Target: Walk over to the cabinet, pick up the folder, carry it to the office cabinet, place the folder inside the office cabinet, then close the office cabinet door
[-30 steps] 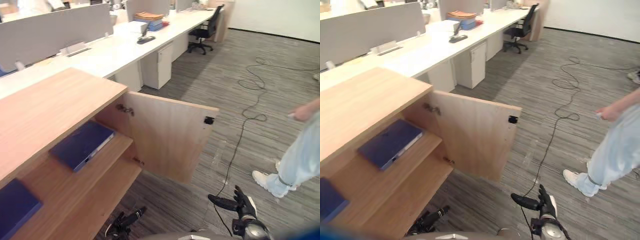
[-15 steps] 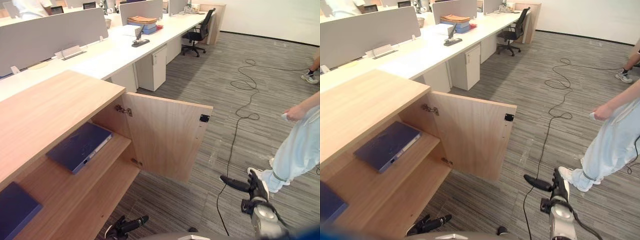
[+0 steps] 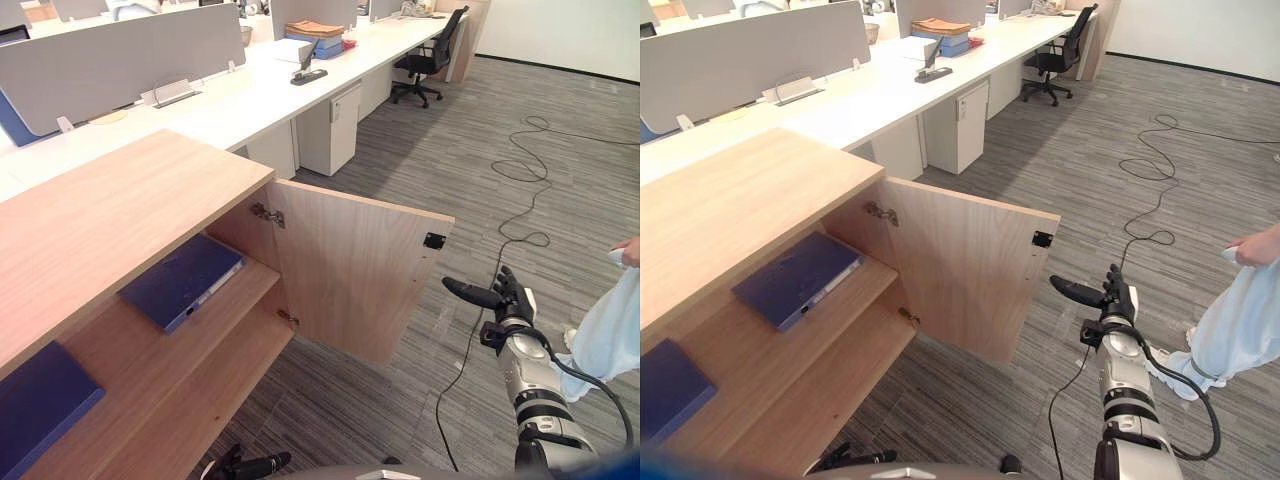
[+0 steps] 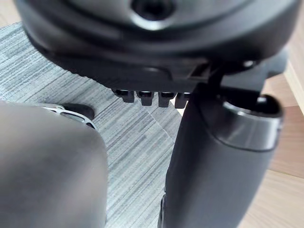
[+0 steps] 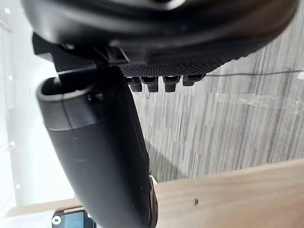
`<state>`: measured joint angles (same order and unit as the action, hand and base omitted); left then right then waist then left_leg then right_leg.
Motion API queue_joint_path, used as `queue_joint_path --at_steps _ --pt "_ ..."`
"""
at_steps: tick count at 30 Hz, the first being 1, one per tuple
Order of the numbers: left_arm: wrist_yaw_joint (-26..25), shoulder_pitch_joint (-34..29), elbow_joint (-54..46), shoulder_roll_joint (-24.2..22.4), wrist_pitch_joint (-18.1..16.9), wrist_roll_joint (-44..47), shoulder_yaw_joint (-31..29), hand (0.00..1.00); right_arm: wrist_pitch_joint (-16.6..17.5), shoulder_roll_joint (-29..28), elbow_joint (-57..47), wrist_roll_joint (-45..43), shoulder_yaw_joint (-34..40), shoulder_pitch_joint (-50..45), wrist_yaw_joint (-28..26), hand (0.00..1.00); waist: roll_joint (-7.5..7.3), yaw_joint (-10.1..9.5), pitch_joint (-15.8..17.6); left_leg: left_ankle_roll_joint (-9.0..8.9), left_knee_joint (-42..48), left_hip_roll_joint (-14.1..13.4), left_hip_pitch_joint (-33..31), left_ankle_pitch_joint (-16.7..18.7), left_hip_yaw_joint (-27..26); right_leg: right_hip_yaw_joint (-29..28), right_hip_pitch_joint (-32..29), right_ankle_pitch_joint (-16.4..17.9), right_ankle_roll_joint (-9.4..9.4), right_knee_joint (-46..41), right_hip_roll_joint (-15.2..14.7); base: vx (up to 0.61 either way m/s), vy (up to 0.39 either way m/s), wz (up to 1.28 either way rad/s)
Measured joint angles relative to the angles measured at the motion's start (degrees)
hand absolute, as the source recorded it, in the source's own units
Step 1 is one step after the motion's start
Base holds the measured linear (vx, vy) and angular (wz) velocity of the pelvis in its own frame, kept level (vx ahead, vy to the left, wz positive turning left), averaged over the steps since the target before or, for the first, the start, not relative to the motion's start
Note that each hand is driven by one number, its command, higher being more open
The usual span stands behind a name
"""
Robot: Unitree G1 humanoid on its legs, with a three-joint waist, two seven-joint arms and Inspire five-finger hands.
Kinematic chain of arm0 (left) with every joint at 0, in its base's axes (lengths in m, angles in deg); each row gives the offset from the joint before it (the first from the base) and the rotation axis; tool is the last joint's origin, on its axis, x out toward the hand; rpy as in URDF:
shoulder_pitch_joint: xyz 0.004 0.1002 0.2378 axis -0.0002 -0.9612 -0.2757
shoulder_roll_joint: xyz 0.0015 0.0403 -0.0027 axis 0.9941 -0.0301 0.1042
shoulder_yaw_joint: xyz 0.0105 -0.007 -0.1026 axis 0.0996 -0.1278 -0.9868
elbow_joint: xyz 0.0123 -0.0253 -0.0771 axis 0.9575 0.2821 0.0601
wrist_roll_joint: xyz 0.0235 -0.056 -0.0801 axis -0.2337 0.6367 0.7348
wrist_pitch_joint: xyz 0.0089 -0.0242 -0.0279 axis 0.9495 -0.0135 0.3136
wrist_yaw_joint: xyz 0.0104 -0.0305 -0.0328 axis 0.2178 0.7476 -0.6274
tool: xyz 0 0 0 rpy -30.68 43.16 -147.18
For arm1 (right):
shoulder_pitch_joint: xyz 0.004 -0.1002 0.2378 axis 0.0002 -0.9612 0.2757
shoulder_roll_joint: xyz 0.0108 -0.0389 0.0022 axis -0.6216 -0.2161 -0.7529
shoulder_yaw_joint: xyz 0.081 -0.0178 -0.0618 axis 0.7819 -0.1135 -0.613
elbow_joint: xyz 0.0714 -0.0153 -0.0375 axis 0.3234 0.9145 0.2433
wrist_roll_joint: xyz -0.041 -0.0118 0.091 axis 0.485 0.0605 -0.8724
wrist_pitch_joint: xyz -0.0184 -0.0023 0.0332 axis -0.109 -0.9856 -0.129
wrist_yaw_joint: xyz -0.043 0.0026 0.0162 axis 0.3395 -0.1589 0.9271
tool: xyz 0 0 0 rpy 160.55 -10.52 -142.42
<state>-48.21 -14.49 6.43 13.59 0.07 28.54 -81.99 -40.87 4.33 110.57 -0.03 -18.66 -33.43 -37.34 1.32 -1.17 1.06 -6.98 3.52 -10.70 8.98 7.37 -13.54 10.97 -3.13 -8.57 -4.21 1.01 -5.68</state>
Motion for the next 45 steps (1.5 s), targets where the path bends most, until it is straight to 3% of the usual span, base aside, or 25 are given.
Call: queue_joint_path --at_steps 7,20,33,35,37,40,43,44,45 --pt "0.01 -0.69 0.21 -0.02 0.01 0.21 0.38 1.0 0.5 0.89 7.83 -15.24 -3.14 7.87 -1.51 1.0 0.64 -0.73 0.88 -0.06 -0.01 0.05 -0.27 -0.3 0.75 0.57 0.21 -0.23 0.22 0.18 -0.13 -0.02 0.006 0.04" --pt "-0.75 -0.53 0.18 0.03 -0.03 0.62 0.29 1.0 1.4 1.31 8.16 -16.77 -9.47 15.06 -2.47 1.0 0.34 -1.4 1.79 -0.1 -0.04 0.04 -1.08 -0.83 2.29 1.51 0.33 -0.7 0.58 0.7 -0.18 -0.03 0.011 0.04" --pt "-1.74 -0.69 0.24 -0.03 -0.45 -1.09 -1.09 1.0 1.4 8.51 7.6 5.33 -25.21 17.4 -4.01 1.0 0.2 -0.46 3.15 -0.12 -0.12 -0.04 -1.44 -0.82 2.3 1.17 0.43 -1.66 0.72 2.37 0.28 -0.02 0.009 -0.02" --pt "-1.77 -0.98 0.24 0.02 -0.5 -1.78 -1.49 1.0 1.36 11.44 5.13 10.49 -31.82 17.12 -4.29 1.0 0.09 0.48 3.22 -0.2 -0.16 -0.11 -1.4 -0.76 2.12 0.95 0.38 -1.75 0.67 2.58 0.43 -0.02 0.014 -0.07" --pt "-1.96 -1.22 0.55 0.09 -0.53 -3.15 -2.28 1.0 1.44 17.76 -3.93 19.24 -40.61 14.53 -7.53 1.0 -0.11 1.74 3.36 -0.31 -0.26 -0.45 -1.23 -0.69 1.57 0.33 0.31 -1.94 0.75 3.14 0.97 -0.02 0.006 -0.15" --pt "-2.2 -1.17 0.98 0.3 -0.56 -4.71 -2.69 1.0 2.59 24.67 -16.33 23.61 -46.47 9.57 -11.75 1.0 -0.33 2.44 3.34 -0.6 -0.3 -1.43 -0.84 -0.55 1.28 -0.48 0.22 -1.92 0.85 3.45 2.08 0.0 -0.019 -0.18" --pt "-2.03 -0.51 3.04 0.15 -1.24 -6.24 -5.15 1.0 5.14 31.36 -31.21 22.0 -50.86 3.55 -18.72 1.0 -0.51 3.13 3.23 -0.69 0.34 -2.37 -0.85 -0.49 0.43 -1.85 -0.33 -1.95 1.51 3.61 3.36 0.0 -0.03 -0.28" --pt "-1.76 0.14 4.09 0.13 -1.25 -6.8 -6.78 1.0 6.28 32.99 -37.29 17.12 -52.82 0.62 -23.14 1.0 -0.7 3.19 3.11 -0.68 0.69 -2.87 -0.88 -0.49 0.31 -2.32 -0.51 -1.94 1.86 3.6 3.95 0.01 -0.032 -0.25" --pt "-1.63 0.26 4.21 0.12 -1.25 -6.82 -7.1 1.0 6.44 33.1 -38.23 16.05 -53.14 0.08 -24.04 1.0 -0.74 3.19 3.09 -0.68 0.74 -2.95 -0.89 -0.49 0.3 -2.38 -0.53 -1.93 1.91 3.6 4.04 0.0 -0.038 -0.17"
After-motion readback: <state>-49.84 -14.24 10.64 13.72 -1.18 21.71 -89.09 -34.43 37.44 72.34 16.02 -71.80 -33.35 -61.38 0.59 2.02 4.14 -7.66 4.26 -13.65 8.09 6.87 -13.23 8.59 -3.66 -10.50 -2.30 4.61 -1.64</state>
